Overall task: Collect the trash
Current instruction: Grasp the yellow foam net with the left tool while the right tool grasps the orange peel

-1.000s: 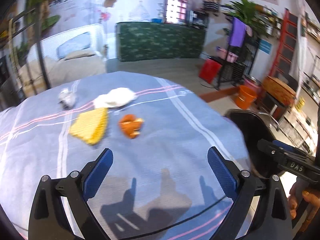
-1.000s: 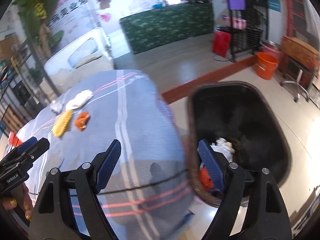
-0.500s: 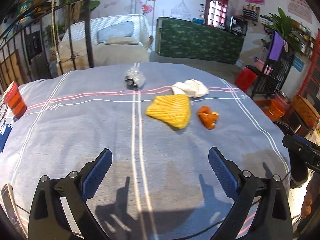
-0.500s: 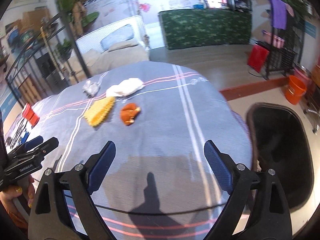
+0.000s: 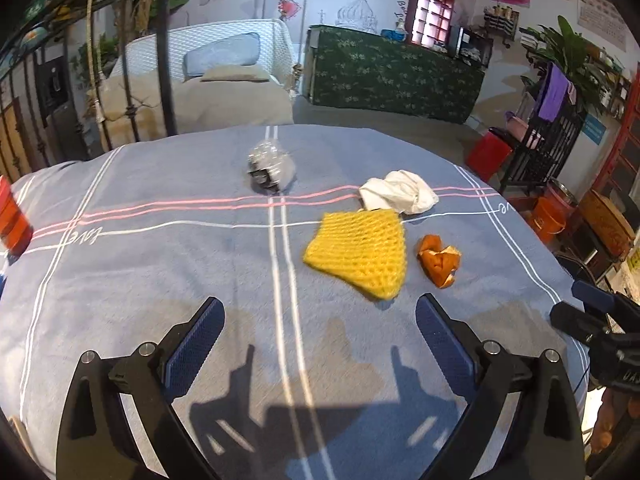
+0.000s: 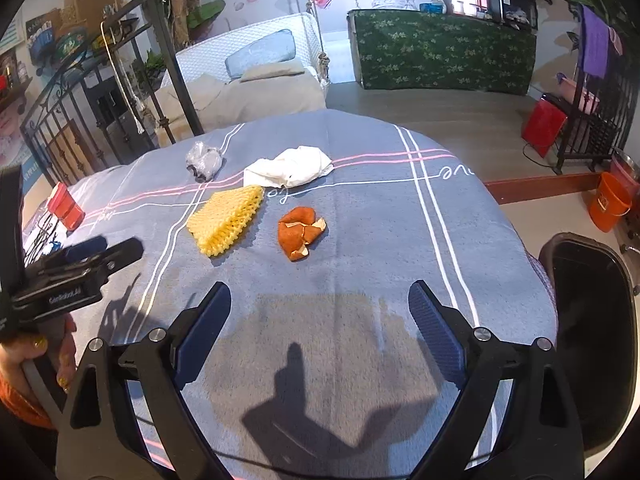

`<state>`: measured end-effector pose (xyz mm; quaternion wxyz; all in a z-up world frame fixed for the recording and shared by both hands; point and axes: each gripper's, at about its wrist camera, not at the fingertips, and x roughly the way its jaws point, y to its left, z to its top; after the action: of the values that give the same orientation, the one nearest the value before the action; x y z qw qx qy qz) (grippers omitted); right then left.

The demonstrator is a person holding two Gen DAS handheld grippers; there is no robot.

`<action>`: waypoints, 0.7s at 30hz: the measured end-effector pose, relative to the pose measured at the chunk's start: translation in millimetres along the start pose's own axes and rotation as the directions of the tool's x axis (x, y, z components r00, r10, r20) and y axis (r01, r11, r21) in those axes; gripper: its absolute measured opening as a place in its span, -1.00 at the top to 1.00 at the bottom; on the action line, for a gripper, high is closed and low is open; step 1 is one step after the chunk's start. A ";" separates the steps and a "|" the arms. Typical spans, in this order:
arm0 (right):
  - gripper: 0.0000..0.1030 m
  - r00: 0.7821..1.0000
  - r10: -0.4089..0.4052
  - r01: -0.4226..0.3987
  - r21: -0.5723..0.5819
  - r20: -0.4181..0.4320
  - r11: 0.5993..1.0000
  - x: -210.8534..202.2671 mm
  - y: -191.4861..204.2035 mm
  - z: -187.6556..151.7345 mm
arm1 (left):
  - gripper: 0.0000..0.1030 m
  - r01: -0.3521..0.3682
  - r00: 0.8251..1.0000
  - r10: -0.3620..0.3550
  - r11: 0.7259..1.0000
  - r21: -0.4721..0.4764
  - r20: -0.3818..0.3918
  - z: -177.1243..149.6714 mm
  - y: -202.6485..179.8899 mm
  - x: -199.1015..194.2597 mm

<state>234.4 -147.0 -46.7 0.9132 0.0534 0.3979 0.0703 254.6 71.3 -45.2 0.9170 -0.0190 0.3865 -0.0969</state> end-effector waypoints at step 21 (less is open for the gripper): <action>-0.74 0.998 -0.012 0.016 0.060 -0.055 0.998 22.9 -23.6 11.7 | 0.55 0.018 0.990 -0.016 1.000 0.010 -0.141 24.8 -28.3 80.7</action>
<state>260.5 -166.9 -58.8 0.9005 0.0762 0.4248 0.0532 322.7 27.1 -81.6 0.8867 -0.0101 0.4494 -0.1079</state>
